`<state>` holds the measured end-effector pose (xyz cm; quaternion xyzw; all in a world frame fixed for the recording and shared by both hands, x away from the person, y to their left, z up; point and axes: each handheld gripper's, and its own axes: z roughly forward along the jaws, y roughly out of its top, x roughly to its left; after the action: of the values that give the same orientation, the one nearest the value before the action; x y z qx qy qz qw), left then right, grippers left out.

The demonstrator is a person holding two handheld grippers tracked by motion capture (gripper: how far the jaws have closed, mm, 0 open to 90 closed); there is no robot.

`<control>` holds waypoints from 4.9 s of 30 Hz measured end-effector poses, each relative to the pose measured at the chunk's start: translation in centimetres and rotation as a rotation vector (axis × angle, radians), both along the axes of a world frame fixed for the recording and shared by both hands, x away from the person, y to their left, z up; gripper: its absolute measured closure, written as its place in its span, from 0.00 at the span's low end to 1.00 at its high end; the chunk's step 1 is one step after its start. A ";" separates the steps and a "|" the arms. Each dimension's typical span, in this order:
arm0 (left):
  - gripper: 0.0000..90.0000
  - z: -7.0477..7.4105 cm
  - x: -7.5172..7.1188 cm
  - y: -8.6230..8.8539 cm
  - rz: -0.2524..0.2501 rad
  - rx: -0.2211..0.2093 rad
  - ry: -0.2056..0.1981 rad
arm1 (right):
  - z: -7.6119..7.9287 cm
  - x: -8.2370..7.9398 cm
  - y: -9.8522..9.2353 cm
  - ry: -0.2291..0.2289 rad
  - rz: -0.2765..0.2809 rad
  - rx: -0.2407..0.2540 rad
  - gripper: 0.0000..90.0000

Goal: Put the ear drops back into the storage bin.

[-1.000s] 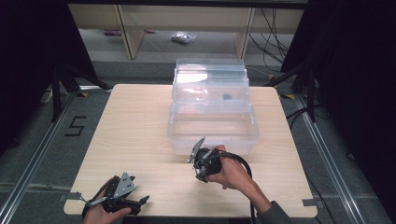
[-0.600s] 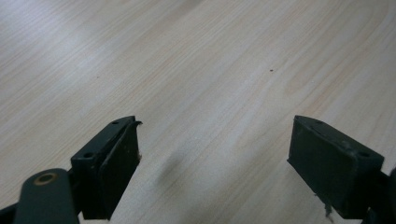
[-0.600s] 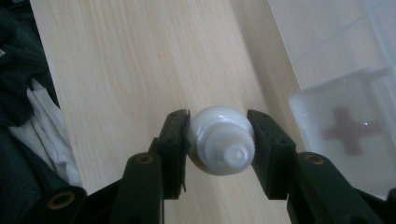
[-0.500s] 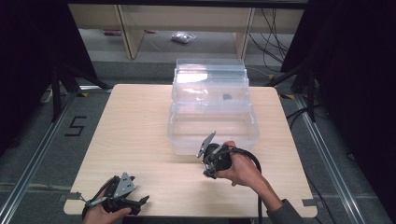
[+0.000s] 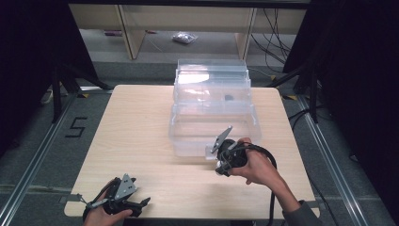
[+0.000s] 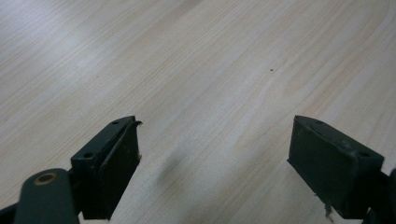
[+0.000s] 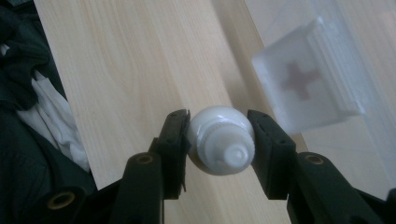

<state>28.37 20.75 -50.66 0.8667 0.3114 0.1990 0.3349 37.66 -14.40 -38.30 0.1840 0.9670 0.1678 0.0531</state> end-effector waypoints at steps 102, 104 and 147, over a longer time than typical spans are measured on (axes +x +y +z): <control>0.17 -0.1 0.0 0.0 0.001 -0.005 0.005 | -2.9 15.3 -6.2 0.172 -0.440 -0.132 0.67; 0.17 -0.1 0.0 0.0 0.000 -0.004 0.005 | -3.2 15.5 -6.2 0.168 -0.455 -0.144 0.67; 0.17 0.0 0.1 0.0 -0.003 0.000 0.013 | -1.0 13.9 -6.4 0.054 -0.461 -0.071 0.38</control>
<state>28.43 20.76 -50.71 0.8685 0.3123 0.1929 0.3331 51.53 -20.80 -39.25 0.4023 0.9059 0.1123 0.0703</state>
